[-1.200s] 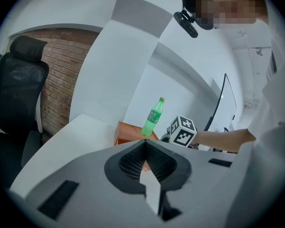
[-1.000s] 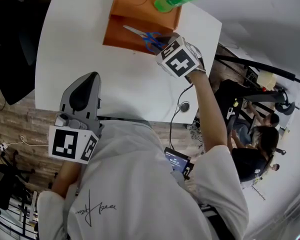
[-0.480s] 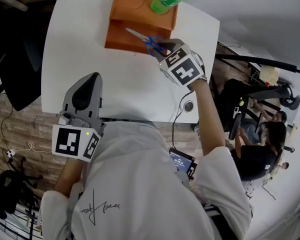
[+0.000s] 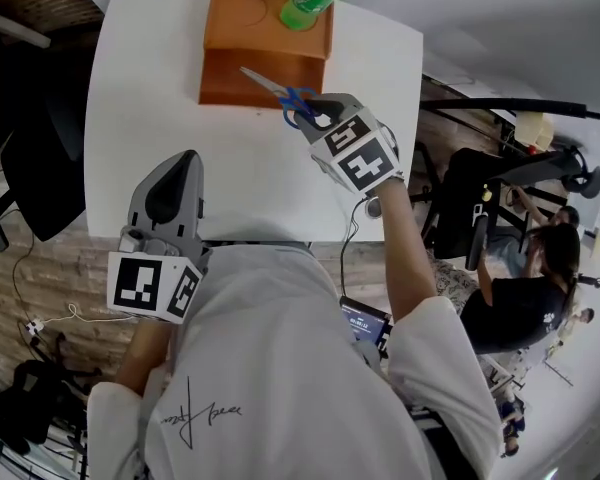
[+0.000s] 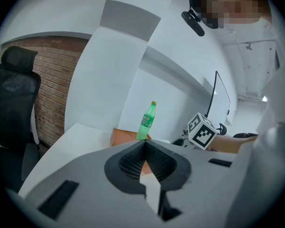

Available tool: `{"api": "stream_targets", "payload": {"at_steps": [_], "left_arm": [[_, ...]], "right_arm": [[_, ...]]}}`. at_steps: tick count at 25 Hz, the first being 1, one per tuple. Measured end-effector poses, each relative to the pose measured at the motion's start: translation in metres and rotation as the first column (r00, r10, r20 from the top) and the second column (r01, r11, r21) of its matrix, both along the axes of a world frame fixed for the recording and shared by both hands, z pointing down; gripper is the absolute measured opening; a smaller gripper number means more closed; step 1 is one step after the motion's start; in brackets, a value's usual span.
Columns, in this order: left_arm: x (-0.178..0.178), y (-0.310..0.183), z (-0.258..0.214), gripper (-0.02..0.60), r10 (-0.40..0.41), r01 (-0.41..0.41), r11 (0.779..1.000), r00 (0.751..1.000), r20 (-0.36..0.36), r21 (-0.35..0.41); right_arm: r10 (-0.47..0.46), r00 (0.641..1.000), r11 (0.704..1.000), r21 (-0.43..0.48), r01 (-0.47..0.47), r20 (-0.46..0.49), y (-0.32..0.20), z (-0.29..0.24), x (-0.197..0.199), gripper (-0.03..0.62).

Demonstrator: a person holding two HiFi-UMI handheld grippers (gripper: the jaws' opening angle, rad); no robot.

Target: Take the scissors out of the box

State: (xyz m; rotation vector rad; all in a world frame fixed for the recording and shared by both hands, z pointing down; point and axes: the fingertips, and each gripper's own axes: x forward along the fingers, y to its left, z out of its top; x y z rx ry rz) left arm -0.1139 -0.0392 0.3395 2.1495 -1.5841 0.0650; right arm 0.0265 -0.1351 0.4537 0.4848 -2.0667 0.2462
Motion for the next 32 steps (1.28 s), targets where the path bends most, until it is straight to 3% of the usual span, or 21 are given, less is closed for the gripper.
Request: {"api": "stream_targets", "payload": {"at_steps": [21, 32], "left_arm": [[0.033, 0.006, -0.003, 0.005, 0.018, -0.018, 1.0, 1.0, -0.018, 0.004], [0.038, 0.011, -0.01, 0.005, 0.058, -0.058, 0.998, 0.998, 0.012, 0.024]], "right_arm": [[0.187, 0.958, 0.98, 0.02, -0.196, 0.219, 0.054, -0.04, 0.03, 0.094], [0.254, 0.902, 0.955, 0.057, -0.291, 0.349, 0.086, -0.073, 0.03, 0.094]]}}
